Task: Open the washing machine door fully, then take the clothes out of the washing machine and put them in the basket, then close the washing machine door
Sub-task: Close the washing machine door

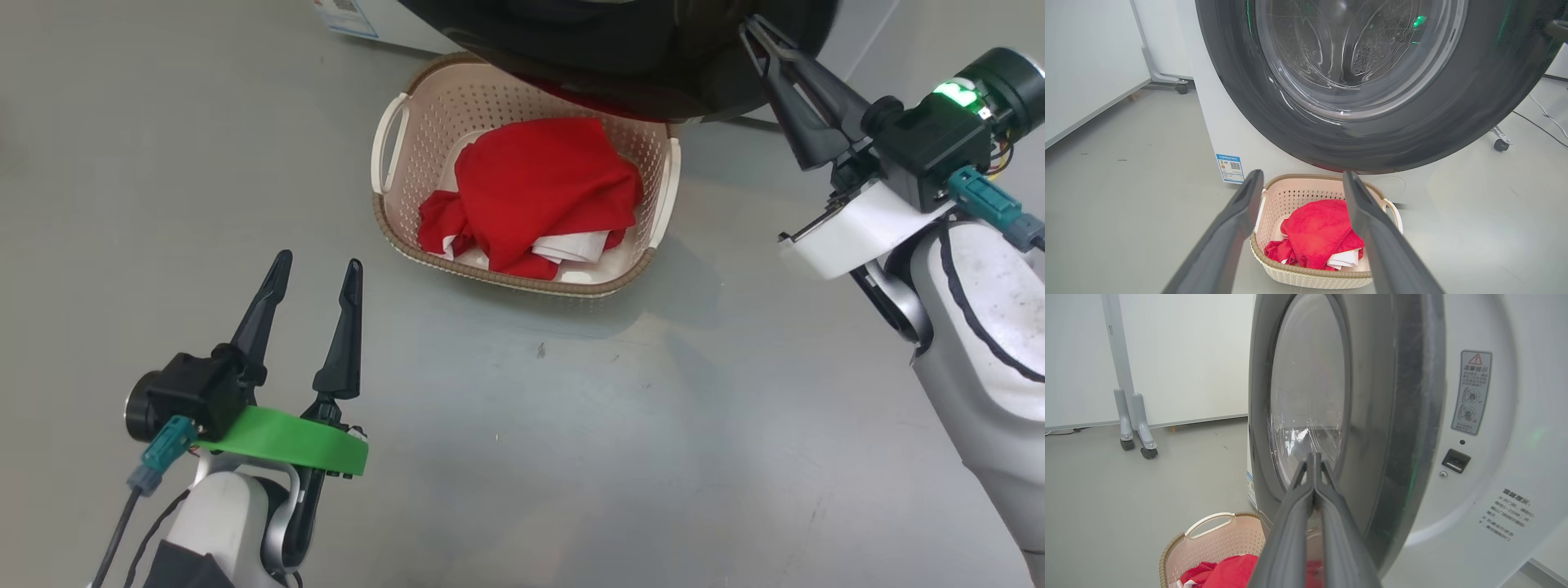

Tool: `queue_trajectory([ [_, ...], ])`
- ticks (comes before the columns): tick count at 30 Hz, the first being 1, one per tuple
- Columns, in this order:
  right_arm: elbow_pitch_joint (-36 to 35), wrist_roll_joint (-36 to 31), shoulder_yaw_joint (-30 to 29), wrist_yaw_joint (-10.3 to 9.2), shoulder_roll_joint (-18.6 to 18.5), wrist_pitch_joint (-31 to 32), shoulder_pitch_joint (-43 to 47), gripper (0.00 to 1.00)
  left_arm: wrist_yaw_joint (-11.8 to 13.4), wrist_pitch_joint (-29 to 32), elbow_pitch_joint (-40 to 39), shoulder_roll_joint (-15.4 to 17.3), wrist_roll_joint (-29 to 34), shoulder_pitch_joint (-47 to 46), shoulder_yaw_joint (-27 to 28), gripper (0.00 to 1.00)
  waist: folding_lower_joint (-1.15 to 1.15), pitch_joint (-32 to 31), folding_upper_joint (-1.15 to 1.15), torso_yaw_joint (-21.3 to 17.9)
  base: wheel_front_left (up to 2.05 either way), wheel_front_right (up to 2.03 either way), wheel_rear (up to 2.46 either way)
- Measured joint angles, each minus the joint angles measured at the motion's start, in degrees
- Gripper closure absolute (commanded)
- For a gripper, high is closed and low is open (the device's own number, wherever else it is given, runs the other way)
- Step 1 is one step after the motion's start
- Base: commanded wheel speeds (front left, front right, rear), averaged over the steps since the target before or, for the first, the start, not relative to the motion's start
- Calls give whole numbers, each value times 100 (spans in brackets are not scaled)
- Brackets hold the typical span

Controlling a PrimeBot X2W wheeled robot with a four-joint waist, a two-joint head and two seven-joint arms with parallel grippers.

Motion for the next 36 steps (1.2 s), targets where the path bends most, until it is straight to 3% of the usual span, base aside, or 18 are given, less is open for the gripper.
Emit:
queue_trajectory([
  [15, 357, 174, -376, 53, -271, -13, -746, 100, -59, 0, 30, -74, -11, -237, 70, 0, 0, 528, 0, 322, 0, 0, 0],
  [18, 394, 241, -517, 53, -311, -16, -920, 100, -96, -1, -16, -122, -328, -261, 178, 0, 0, 628, 0, 337, 0, 0, 0],
  [36, 828, 327, -856, 94, -902, 89, -2163, 100, -135, -1, -7, -148, -402, -534, 127, 0, 0, 1171, 0, 538, 0, 0, 0],
])
